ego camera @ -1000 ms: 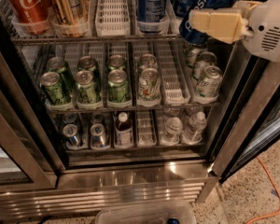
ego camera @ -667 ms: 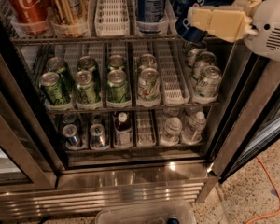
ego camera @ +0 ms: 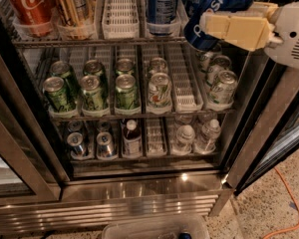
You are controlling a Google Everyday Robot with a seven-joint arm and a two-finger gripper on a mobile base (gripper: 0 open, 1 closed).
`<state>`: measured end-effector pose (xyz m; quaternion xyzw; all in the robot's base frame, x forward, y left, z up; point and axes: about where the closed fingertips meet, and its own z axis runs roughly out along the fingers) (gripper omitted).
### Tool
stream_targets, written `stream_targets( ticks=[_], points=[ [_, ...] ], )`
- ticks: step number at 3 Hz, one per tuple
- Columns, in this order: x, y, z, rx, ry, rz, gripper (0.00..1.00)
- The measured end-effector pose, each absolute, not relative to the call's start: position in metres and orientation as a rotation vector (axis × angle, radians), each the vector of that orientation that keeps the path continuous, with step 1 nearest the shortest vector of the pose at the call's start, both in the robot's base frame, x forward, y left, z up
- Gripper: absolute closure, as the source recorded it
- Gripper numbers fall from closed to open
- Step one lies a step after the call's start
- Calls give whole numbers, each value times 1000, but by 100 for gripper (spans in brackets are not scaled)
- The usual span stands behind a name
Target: Pick pepsi can from top shelf of fridge
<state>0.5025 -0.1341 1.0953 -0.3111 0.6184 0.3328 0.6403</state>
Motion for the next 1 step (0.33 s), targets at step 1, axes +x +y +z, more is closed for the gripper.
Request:
stream_targets(
  ticks=[1],
  points=[
    [502,-134,1095,-710,1410,759,100]
  ],
)
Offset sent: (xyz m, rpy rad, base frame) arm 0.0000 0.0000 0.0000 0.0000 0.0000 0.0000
